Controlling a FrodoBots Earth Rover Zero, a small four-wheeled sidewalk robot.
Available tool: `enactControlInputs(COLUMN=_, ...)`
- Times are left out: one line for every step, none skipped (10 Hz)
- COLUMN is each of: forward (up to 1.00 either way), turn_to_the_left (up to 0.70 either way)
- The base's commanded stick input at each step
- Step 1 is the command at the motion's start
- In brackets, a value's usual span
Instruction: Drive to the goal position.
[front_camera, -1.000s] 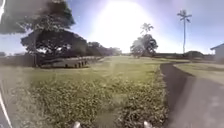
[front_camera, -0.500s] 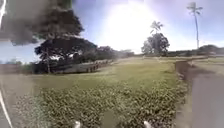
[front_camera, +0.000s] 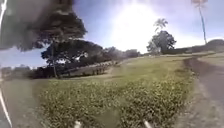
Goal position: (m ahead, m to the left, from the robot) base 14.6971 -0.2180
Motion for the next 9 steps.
enactControlInputs(forward=0.70, turn_to_the_left=0.14)
enactControlInputs(forward=0.70, turn_to_the_left=0.14)
enactControlInputs(forward=0.70, turn_to_the_left=0.14)
enactControlInputs(forward=0.70, turn_to_the_left=0.14)
enactControlInputs(forward=0.70, turn_to_the_left=0.14)
enactControlInputs(forward=0.70, turn_to_the_left=0.05)
enactControlInputs(forward=0.70, turn_to_the_left=-0.06)
enactControlInputs(forward=0.70, turn_to_the_left=-0.14)
enactControlInputs(forward=0.70, turn_to_the_left=-0.14)
